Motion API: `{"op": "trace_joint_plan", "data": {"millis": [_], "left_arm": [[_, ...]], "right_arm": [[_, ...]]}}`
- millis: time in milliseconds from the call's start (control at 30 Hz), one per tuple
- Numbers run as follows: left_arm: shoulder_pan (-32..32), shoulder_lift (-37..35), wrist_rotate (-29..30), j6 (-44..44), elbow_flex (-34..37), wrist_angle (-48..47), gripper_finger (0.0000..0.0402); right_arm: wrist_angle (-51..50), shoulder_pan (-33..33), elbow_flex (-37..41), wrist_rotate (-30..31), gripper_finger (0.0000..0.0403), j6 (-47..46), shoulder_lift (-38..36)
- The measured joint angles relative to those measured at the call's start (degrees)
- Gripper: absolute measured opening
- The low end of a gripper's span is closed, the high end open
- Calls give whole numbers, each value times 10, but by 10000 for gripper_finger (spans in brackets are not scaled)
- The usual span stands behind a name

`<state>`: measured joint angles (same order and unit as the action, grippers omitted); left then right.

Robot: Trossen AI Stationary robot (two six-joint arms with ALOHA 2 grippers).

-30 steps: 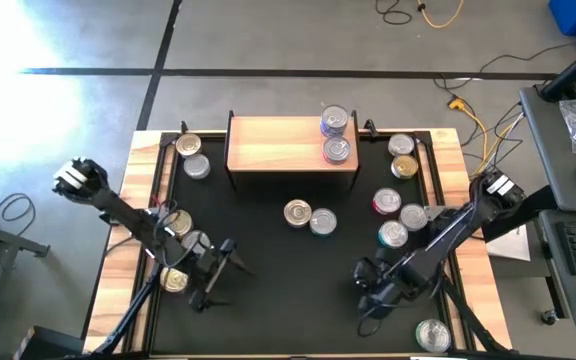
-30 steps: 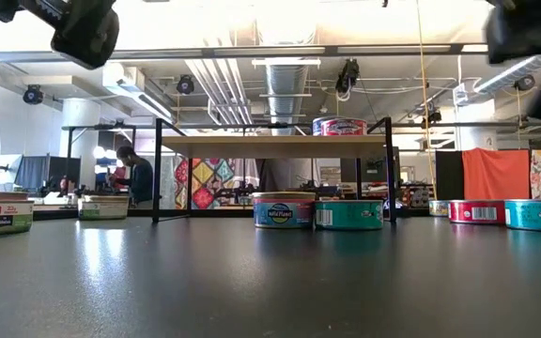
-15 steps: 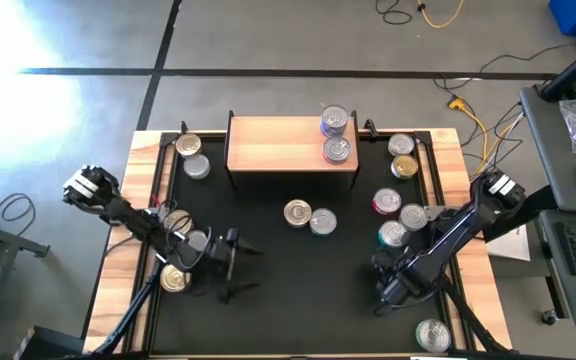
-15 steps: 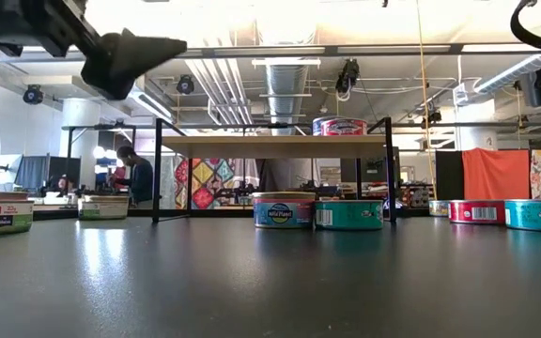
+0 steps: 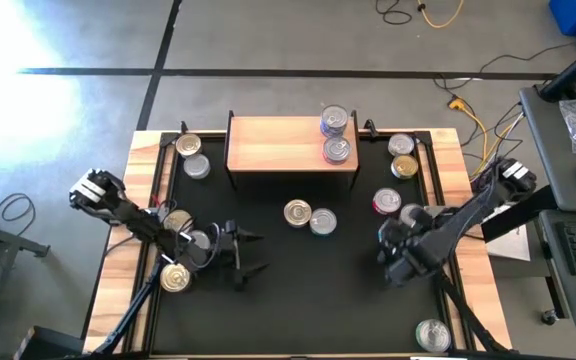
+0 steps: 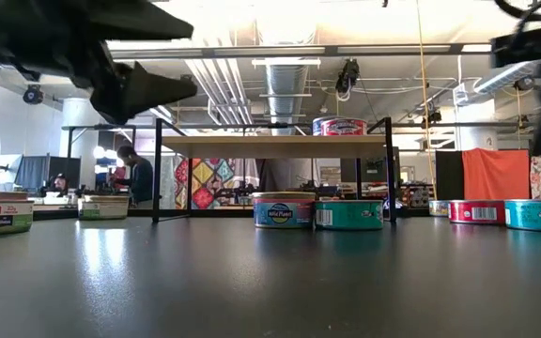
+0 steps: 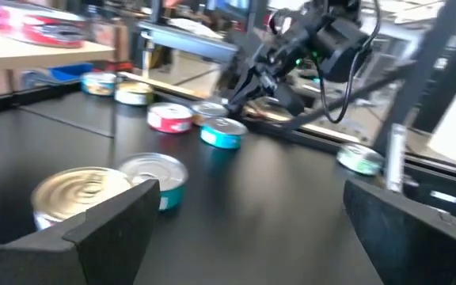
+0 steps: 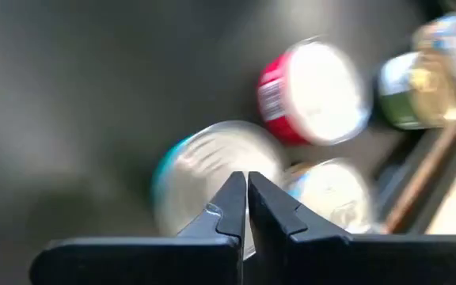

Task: Stack canned seafood by type on shelf
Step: Stack the red tuna can on top of the other red tuna can on the shelf

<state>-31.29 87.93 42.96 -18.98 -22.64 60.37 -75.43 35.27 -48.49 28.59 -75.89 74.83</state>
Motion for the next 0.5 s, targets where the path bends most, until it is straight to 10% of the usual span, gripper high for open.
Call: {"op": "trace_joint_plan", "data": {"millis": [500], "left_arm": [[10,73,-43,-28,-55,0,382]], "right_arm": [[122,-325,80,59,9,115,-80]]}}
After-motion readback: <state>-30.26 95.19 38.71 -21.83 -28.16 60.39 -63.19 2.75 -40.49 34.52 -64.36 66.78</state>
